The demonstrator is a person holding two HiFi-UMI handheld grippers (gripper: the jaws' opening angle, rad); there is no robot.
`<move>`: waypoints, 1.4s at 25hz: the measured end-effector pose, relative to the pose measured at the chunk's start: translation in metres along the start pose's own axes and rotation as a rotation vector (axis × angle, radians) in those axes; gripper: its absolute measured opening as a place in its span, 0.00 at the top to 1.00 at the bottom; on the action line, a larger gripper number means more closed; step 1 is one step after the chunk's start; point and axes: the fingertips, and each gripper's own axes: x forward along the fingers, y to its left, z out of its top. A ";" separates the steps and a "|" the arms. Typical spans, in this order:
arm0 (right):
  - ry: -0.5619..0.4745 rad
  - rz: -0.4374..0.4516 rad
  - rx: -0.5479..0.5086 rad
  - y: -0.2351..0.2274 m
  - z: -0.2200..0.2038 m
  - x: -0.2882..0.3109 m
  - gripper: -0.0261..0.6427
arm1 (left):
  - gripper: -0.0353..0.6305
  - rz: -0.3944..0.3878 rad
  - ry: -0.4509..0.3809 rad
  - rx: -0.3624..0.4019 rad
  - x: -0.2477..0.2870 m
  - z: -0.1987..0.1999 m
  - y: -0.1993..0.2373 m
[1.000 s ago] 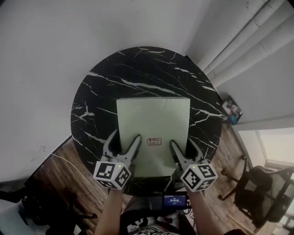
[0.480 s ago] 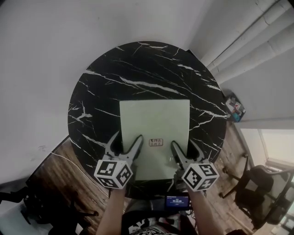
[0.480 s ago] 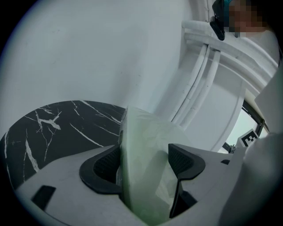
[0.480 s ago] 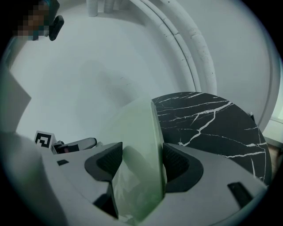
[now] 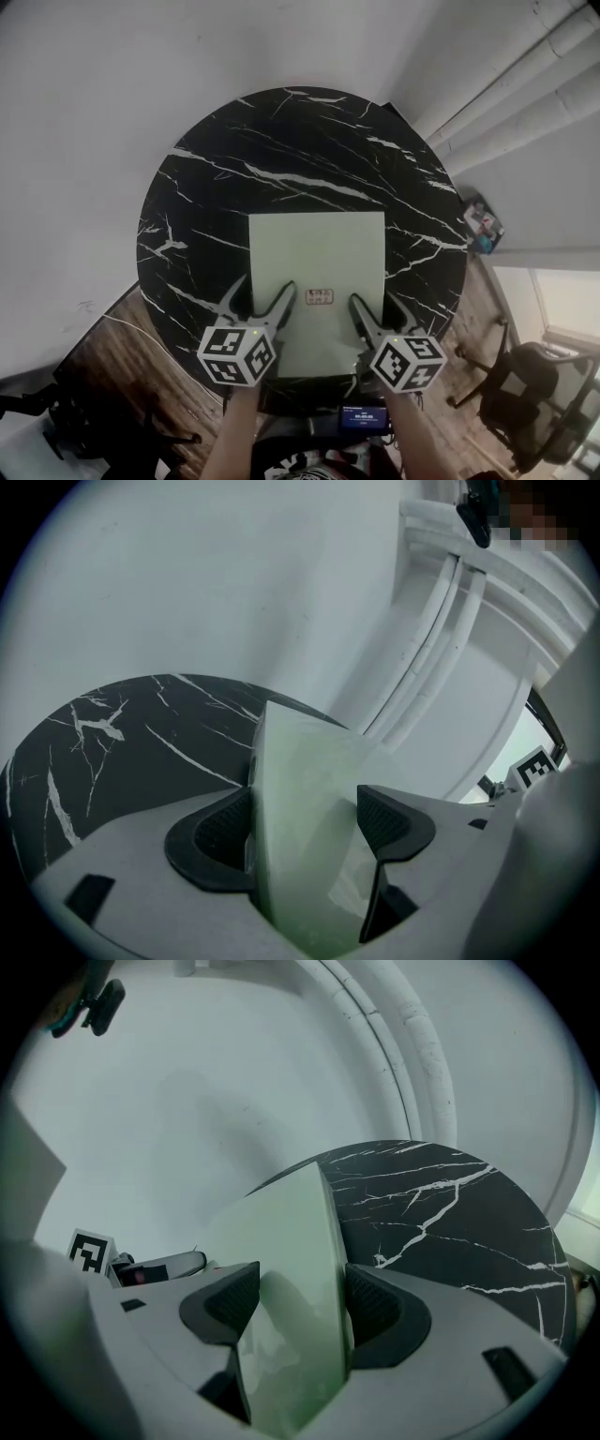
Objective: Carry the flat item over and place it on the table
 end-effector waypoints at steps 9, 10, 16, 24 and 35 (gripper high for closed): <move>0.057 -0.032 0.007 -0.006 -0.002 0.011 0.60 | 0.42 0.012 0.063 -0.028 0.013 -0.006 0.007; 0.060 -0.034 0.007 -0.006 -0.002 0.011 0.60 | 0.42 0.013 0.066 -0.029 0.013 -0.006 0.007; 0.066 -0.041 0.011 -0.007 -0.002 0.013 0.60 | 0.41 0.019 0.074 -0.029 0.015 -0.007 0.008; 0.061 -0.039 0.013 -0.008 -0.002 0.013 0.60 | 0.41 0.030 0.080 -0.024 0.016 -0.008 0.008; 0.059 -0.014 0.011 -0.009 -0.003 0.011 0.60 | 0.41 0.045 0.055 -0.012 0.011 -0.005 0.010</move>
